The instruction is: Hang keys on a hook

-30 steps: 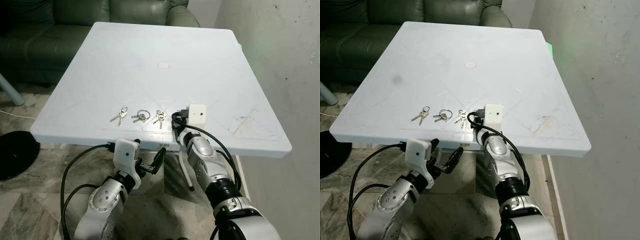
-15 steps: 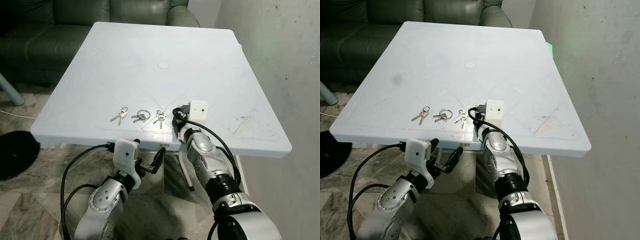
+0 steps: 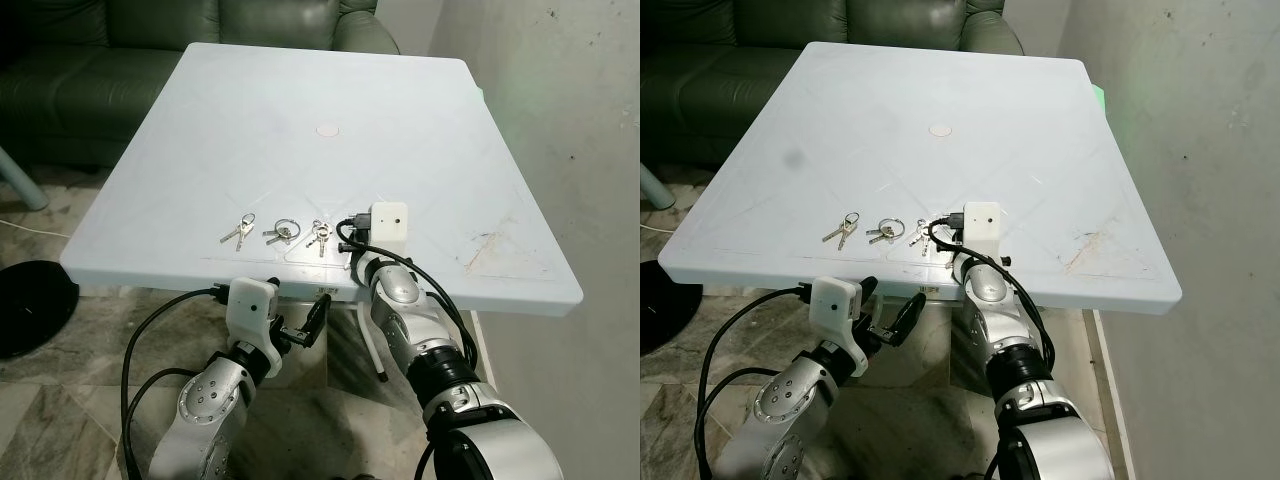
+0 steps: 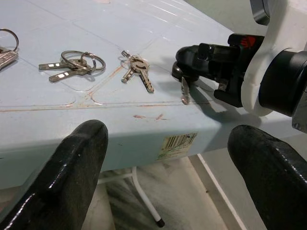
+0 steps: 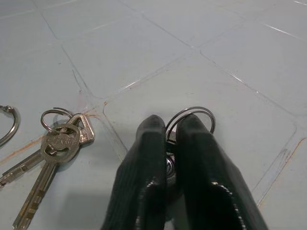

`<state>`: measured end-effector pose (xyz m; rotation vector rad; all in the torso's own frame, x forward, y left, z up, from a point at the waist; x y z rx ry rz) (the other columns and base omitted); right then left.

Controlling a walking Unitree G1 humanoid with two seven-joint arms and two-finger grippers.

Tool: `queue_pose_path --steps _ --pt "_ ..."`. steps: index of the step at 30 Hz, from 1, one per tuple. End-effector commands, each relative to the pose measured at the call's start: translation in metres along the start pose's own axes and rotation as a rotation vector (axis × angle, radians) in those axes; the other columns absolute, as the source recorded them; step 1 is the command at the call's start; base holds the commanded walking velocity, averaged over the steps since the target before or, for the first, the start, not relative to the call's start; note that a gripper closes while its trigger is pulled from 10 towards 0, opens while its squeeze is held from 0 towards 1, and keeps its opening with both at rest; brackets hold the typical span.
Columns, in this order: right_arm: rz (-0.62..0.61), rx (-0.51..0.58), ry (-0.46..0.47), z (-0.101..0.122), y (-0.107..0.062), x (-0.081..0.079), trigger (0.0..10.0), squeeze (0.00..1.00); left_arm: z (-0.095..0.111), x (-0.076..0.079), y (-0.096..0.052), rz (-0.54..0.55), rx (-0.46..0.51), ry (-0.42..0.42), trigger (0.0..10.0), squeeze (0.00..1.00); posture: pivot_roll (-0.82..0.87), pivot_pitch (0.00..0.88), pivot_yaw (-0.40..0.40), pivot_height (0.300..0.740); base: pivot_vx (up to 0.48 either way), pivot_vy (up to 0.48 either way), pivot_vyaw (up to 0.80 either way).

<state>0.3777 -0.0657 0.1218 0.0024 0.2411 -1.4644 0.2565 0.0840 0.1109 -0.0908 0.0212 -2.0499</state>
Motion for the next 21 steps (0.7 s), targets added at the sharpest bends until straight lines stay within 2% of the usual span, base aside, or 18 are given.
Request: queue_pose_path --steps 1,3,5,7,8,9,11,12,17,21 --pt "0.002 0.006 0.004 0.002 0.000 -0.001 0.0 0.00 -0.003 0.001 0.000 0.006 -0.013 -0.008 10.0 0.00 0.07 0.134 -0.082 0.740 0.000 0.000 0.00" --pt "0.012 0.026 0.006 0.004 0.000 -0.001 0.0 0.00 -0.003 0.001 0.000 0.006 -0.014 -0.008 10.0 0.00 0.07 0.134 -0.082 0.740 0.000 0.000 0.00" --pt "0.101 0.079 0.073 0.010 -0.003 -0.005 0.0 0.00 -0.003 0.001 0.000 0.006 -0.012 -0.010 10.0 0.00 0.07 0.134 -0.084 0.740 0.000 0.000 0.00" --pt "0.122 0.102 0.078 0.012 -0.004 -0.006 0.0 0.00 -0.002 0.001 0.000 0.006 -0.011 -0.009 10.0 0.00 0.07 0.134 -0.084 0.740 0.000 0.000 0.00" --pt "0.217 0.173 -0.016 0.017 -0.009 -0.010 0.0 0.00 -0.002 0.001 0.001 0.007 -0.009 -0.009 10.0 0.00 0.07 0.132 -0.084 0.740 0.000 0.000 0.00" --pt "0.217 0.173 -0.016 0.017 -0.009 -0.010 0.0 0.00 -0.002 0.001 0.001 0.007 -0.009 -0.009 10.0 0.00 0.07 0.132 -0.084 0.740 0.000 0.000 0.00" --pt "0.328 0.287 -0.095 0.025 -0.017 -0.015 0.0 0.00 -0.002 0.001 0.001 0.008 -0.009 -0.010 10.0 0.00 0.07 0.130 -0.084 0.740 0.000 0.000 0.00" --pt "0.328 0.287 -0.095 0.025 -0.017 -0.015 0.0 0.00 -0.002 0.001 0.001 0.008 -0.009 -0.010 10.0 0.00 0.07 0.130 -0.084 0.740 0.000 0.000 0.00" --pt "0.355 0.435 -0.300 0.040 -0.027 -0.009 0.0 0.00 -0.001 0.001 0.003 0.007 -0.002 -0.006 10.0 0.00 0.06 0.127 -0.084 0.740 0.000 0.000 0.00" --pt "0.338 0.465 -0.326 0.047 -0.028 -0.004 0.0 0.00 0.002 -0.001 0.005 0.010 0.011 -0.002 10.0 0.00 0.06 0.123 -0.084 0.740 0.000 0.000 0.00"
Point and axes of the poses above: a point about 5 cm out from each wrist's last joint towards the gripper, its own y axis pointing out of the wrist towards the gripper, its own z axis along the axis of the wrist's last joint, x = y × z, the point moved 1 cm from there along y, pointing out of the wrist towards the gripper, and after that the axes turned 6 degrees about y, right-handed, at the moved point
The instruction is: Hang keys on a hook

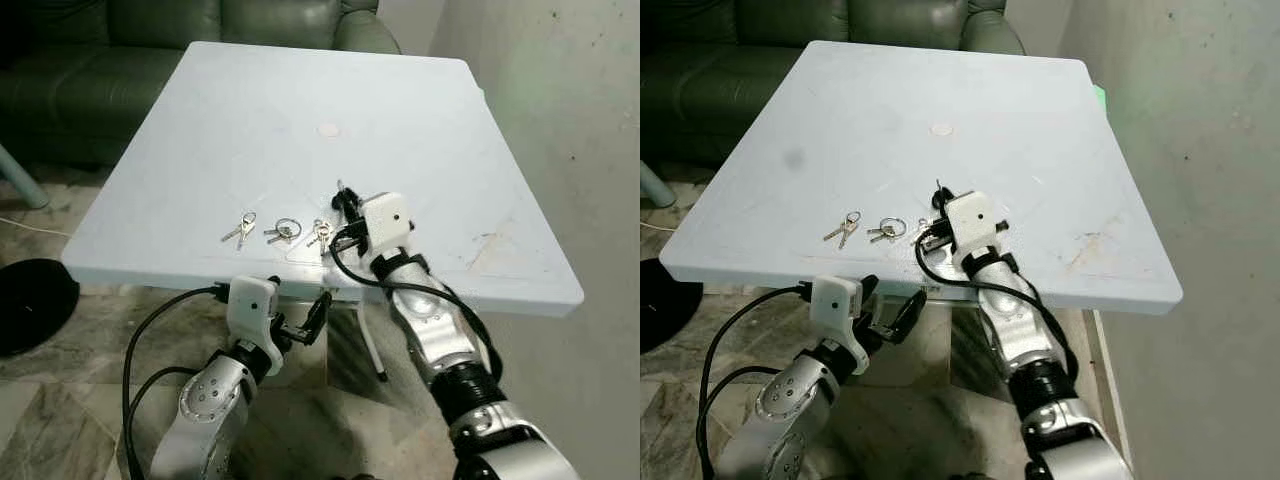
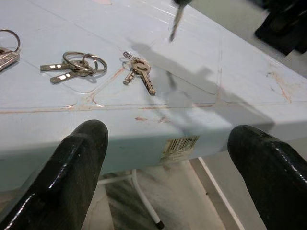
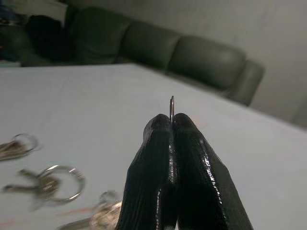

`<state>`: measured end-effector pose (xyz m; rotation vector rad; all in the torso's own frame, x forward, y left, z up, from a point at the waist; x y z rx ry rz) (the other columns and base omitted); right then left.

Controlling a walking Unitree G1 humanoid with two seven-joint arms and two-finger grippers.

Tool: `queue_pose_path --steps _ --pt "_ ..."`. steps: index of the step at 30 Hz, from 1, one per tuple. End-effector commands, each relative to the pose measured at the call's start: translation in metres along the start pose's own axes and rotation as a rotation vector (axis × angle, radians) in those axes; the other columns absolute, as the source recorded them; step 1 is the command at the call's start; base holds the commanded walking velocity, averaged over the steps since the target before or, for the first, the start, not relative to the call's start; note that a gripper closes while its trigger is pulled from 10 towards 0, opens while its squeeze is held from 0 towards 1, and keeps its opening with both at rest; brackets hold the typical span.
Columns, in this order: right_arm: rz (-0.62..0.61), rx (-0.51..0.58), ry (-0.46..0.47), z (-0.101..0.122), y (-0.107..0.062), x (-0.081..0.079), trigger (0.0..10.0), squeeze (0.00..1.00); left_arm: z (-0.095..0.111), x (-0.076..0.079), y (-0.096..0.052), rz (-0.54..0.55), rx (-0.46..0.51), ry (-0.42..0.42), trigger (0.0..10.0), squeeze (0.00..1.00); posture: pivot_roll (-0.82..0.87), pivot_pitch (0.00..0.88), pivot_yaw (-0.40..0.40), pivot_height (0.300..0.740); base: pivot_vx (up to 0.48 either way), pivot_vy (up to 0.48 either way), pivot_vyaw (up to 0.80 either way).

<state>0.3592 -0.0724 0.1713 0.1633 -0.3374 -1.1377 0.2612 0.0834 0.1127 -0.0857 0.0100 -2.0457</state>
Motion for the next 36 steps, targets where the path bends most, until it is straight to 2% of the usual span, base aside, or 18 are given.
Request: queue_pose_path --steps 1,3,4,5,7,8,9,12,16,18,22,26,30,34,36 --pt "-0.023 0.004 0.012 0.002 -0.001 0.002 10.0 0.00 0.001 -0.001 0.002 0.014 0.009 -0.003 10.0 0.00 0.06 0.119 -0.085 0.740 0.000 0.000 0.00" --pt "-0.023 0.004 0.012 0.002 -0.001 0.002 10.0 0.00 0.001 -0.001 0.002 0.014 0.009 -0.003 10.0 0.00 0.06 0.119 -0.085 0.740 0.000 0.000 0.00" --pt "-0.073 0.006 0.136 0.003 -0.003 0.009 10.0 0.00 0.007 -0.006 0.005 0.040 0.037 -0.008 10.0 0.00 0.06 0.116 -0.085 0.740 0.000 0.000 0.00" --pt "-0.073 0.006 0.136 0.003 -0.003 0.009 10.0 0.00 0.007 -0.006 0.005 0.040 0.037 -0.008 10.0 0.00 0.06 0.116 -0.085 0.740 0.000 0.000 0.00" --pt "-0.126 0.023 0.338 0.002 -0.013 0.021 10.0 0.00 0.024 -0.018 0.010 0.109 0.120 -0.045 10.0 0.00 0.05 0.113 -0.085 0.740 0.000 0.000 0.00" --pt "-0.126 0.023 0.338 0.002 -0.013 0.021 10.0 0.00 0.024 -0.018 0.010 0.109 0.120 -0.045 10.0 0.00 0.05 0.113 -0.085 0.740 0.000 0.000 0.00" --pt "-0.121 0.034 0.331 0.001 -0.020 0.023 10.0 0.00 0.031 -0.024 0.010 0.149 0.156 -0.061 10.0 0.00 0.05 0.110 -0.083 0.740 0.000 0.000 0.00" --pt "-0.130 0.022 0.265 -0.003 -0.030 0.026 10.0 0.00 0.038 -0.032 0.008 0.198 0.196 -0.058 10.0 0.00 0.04 0.108 -0.080 0.740 0.000 0.000 0.00" --pt "-0.204 -0.003 0.248 -0.003 -0.050 0.034 10.0 0.00 0.045 -0.053 0.000 0.330 0.218 0.041 10.0 0.00 0.03 0.103 -0.068 0.740 0.000 0.000 0.00" --pt "-0.232 -0.004 0.242 -0.001 -0.060 0.038 10.0 0.00 0.043 -0.057 -0.003 0.339 0.215 0.063 10.0 0.00 0.03 0.100 -0.065 0.740 0.000 0.000 0.00" --pt "-0.270 -0.029 0.245 -0.005 -0.072 0.044 10.0 0.00 0.033 -0.066 -0.007 0.361 0.188 0.050 10.0 0.00 0.02 0.092 -0.058 0.740 0.000 0.000 0.00" --pt "-0.297 -0.067 0.190 -0.012 -0.085 0.050 10.0 0.00 0.028 -0.075 -0.009 0.390 0.175 0.021 10.0 0.00 0.02 0.087 -0.049 0.740 0.000 0.000 0.00" --pt "-0.345 -0.120 0.159 -0.018 -0.093 0.060 10.0 0.00 0.028 -0.084 -0.006 0.391 0.172 0.006 10.0 0.00 0.01 0.080 -0.046 0.740 0.000 0.000 0.00" --pt "-0.365 -0.179 0.142 -0.025 -0.091 0.065 10.0 0.00 0.029 -0.099 0.002 0.401 0.165 0.000 10.0 0.00 0.00 0.077 -0.048 0.740 0.000 0.000 -0.14" --pt "-0.363 -0.189 0.142 -0.026 -0.089 0.066 10.0 0.00 0.031 -0.100 0.006 0.390 0.170 0.006 10.0 0.00 0.00 0.076 -0.048 0.740 0.000 0.000 -0.64"
Point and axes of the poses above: a point about 5 cm out from each wrist's last joint towards the gripper, its own y axis pointing out of the wrist towards the gripper, its own z axis along the axis of the wrist's last joint, x = y × z, the point moved 1 cm from there along y, pointing out of the wrist towards the gripper, and after that the axes turned 6 degrees about y, right-handed, at the moved point
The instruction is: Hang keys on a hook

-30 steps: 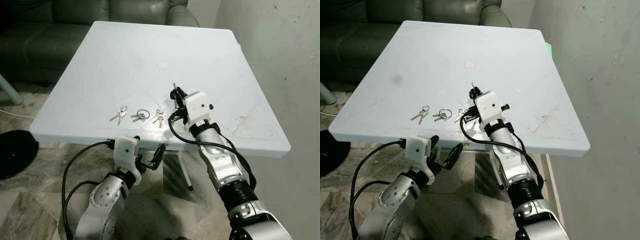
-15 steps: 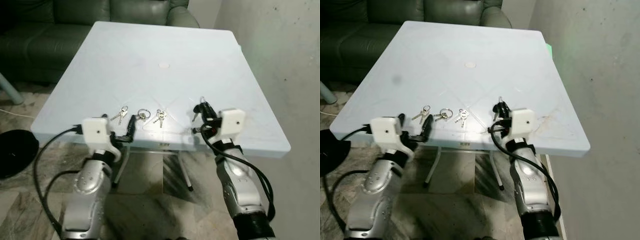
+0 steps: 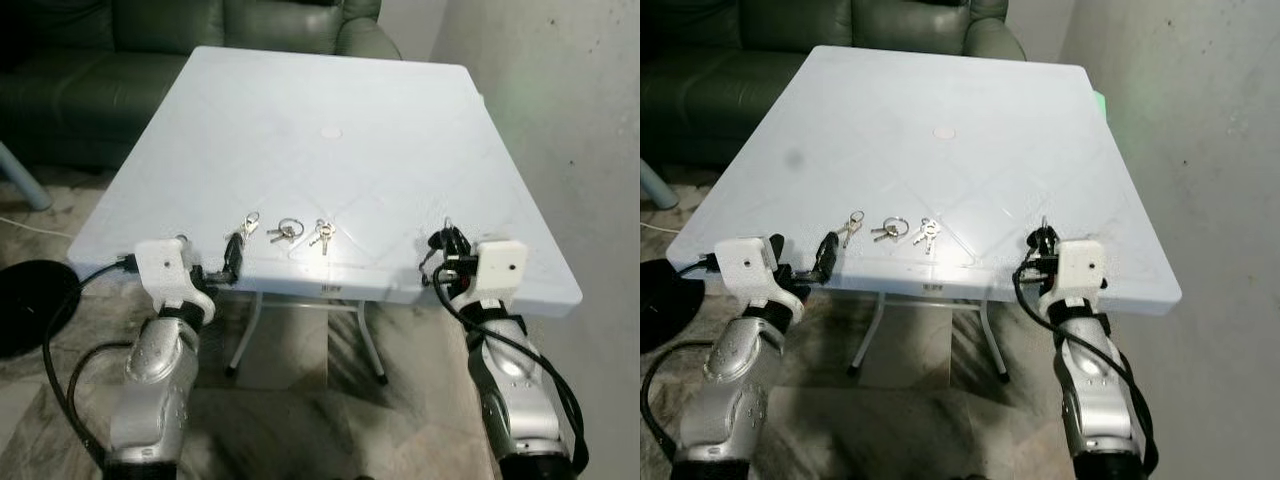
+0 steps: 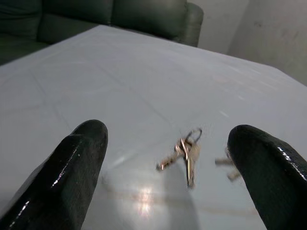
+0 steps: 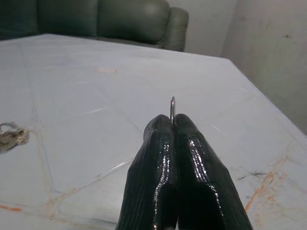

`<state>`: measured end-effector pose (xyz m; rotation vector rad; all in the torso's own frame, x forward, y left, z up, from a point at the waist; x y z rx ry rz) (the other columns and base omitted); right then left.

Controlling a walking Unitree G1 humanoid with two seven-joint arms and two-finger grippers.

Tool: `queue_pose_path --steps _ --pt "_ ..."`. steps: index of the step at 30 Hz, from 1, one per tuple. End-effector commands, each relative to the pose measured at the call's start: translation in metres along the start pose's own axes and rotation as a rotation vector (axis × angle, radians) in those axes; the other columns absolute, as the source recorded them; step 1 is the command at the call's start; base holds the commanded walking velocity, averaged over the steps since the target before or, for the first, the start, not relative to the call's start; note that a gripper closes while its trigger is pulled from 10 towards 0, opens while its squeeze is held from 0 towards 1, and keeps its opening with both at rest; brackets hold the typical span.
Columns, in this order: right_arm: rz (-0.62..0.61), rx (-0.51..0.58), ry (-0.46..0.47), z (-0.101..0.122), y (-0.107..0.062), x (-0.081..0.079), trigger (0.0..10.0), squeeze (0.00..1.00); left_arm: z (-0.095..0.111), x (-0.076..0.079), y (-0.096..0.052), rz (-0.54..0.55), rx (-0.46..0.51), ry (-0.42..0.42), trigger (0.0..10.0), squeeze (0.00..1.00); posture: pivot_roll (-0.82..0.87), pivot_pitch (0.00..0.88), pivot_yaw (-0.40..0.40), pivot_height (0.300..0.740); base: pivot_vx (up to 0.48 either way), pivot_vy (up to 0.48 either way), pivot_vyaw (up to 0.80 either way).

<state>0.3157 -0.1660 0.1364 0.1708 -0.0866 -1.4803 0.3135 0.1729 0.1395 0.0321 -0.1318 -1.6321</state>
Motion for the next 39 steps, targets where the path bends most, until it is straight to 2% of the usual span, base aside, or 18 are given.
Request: queue_pose_path --steps 1,3,8,19,21,39 --pt "-0.011 -0.030 -0.023 -0.004 0.001 0.003 10.0 0.00 -0.001 0.005 0.006 -0.030 0.002 0.006 10.0 0.00 0.00 0.074 -0.046 0.740 0.000 0.000 -0.73" --pt "-0.007 -0.033 -0.020 -0.004 0.003 0.002 10.0 0.00 0.002 0.007 0.010 -0.032 0.011 -0.020 10.0 0.00 -0.01 0.071 -0.041 0.740 0.000 0.000 -0.72" --pt "-0.011 -0.028 -0.017 -0.002 0.003 -0.001 10.0 0.00 0.006 0.007 0.014 -0.037 0.026 -0.014 10.0 0.00 -0.01 0.067 -0.035 0.740 0.000 0.000 -0.71" --pt "0.001 -0.027 -0.021 -0.002 0.004 -0.008 10.0 0.00 -0.001 0.002 0.008 -0.014 -0.004 0.000 10.0 0.00 -0.01 0.048 -0.037 0.740 0.000 0.000 -0.69" --pt "0.003 -0.026 -0.017 -0.003 0.005 -0.010 10.0 0.00 -0.003 0.001 0.007 0.000 -0.012 -0.023 10.0 0.00 -0.01 0.038 -0.040 0.740 0.000 0.000 -0.69" --pt "0.017 -0.032 -0.024 -0.005 0.006 -0.015 10.0 0.00 -0.006 0.006 0.011 -0.003 -0.016 -0.013 10.0 0.00 -0.01 0.005 -0.031 0.740 0.000 0.000 -0.69"
Point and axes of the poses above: a point about 5 cm out from each wrist's last joint towards the gripper, its own y axis pointing out of the wrist towards the gripper, its own z axis along the axis of the wrist's last joint, x = y × z, the point moved 1 cm from there along y, pointing out of the wrist towards the gripper, and after that the axes turned 6 degrees about y, right-handed, at the moved point
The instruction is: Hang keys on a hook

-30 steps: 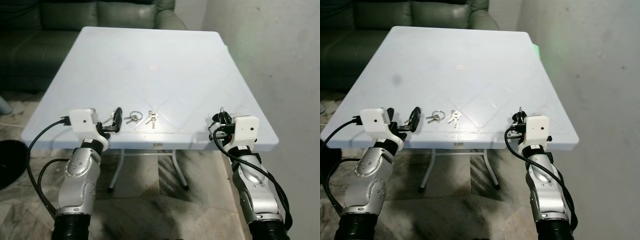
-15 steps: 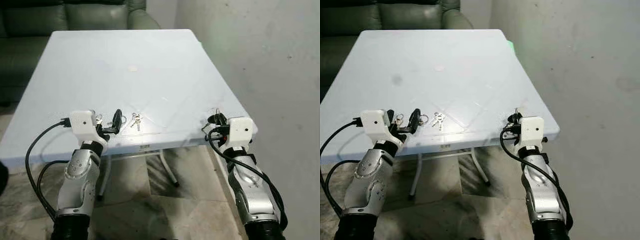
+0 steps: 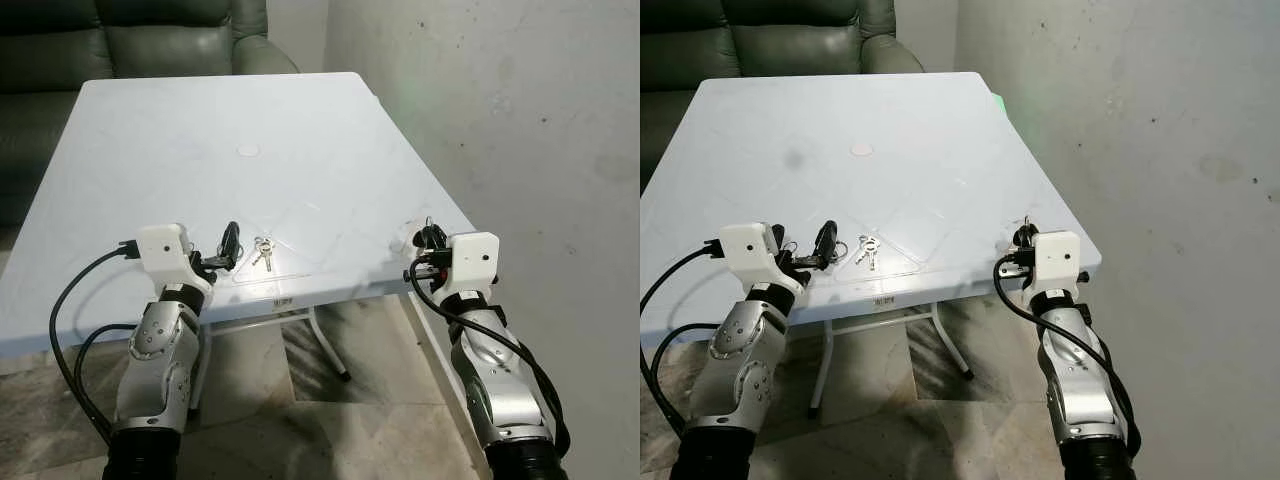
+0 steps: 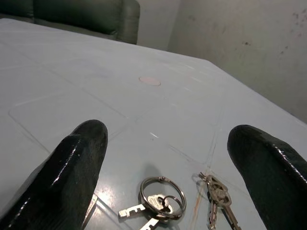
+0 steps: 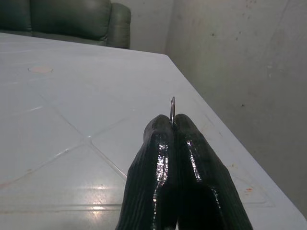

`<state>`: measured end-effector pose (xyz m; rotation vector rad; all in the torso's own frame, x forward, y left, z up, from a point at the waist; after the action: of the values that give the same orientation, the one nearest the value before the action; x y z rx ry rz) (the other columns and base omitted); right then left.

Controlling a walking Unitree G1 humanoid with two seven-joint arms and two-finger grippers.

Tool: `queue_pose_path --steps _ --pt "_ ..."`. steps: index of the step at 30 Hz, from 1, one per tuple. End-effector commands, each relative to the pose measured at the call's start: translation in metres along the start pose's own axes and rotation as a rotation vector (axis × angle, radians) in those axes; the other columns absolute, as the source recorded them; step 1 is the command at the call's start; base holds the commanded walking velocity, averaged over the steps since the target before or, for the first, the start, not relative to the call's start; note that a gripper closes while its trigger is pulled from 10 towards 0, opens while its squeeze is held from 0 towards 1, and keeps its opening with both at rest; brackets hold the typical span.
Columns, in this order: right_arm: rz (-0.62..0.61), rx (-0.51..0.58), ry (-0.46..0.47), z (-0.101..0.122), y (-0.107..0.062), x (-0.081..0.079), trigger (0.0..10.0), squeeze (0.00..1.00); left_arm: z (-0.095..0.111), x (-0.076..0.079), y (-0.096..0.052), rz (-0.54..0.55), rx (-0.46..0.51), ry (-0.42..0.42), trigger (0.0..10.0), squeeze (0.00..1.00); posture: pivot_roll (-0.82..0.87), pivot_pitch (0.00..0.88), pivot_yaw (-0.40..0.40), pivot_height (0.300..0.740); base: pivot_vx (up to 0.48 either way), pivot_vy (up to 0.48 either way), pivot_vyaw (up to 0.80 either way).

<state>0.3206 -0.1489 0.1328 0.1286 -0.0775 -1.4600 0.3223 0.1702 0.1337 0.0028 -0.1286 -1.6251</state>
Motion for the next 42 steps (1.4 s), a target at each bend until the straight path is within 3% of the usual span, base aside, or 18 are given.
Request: queue_pose_path --steps 1,42 --pt "-0.006 0.000 -0.005 0.0002 0.0000 0.0009 10.0 0.00 0.0008 0.0043 0.0031 -0.013 0.003 0.003 10.0 0.00 -0.01 0.002 -0.030 0.740 0.000 0.000 -0.69" --pt "0.000 -0.016 -0.003 -0.0021 -0.0018 0.0001 10.0 0.00 0.0002 0.0058 -0.0008 -0.030 0.002 0.030 10.0 0.00 0.00 0.023 -0.041 0.740 0.000 0.000 -0.69"
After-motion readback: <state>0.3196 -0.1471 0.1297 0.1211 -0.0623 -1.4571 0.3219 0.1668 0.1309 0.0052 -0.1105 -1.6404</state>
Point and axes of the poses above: a point about 5 cm out from each wrist's last joint towards the gripper, its own y axis pointing out of the wrist towards the gripper, its own z axis along the axis of the wrist's last joint, x = y × z, the point moved 1 cm from there along y, pointing out of the wrist towards the gripper, and after that the axes turned 6 degrees about y, right-handed, at the moved point
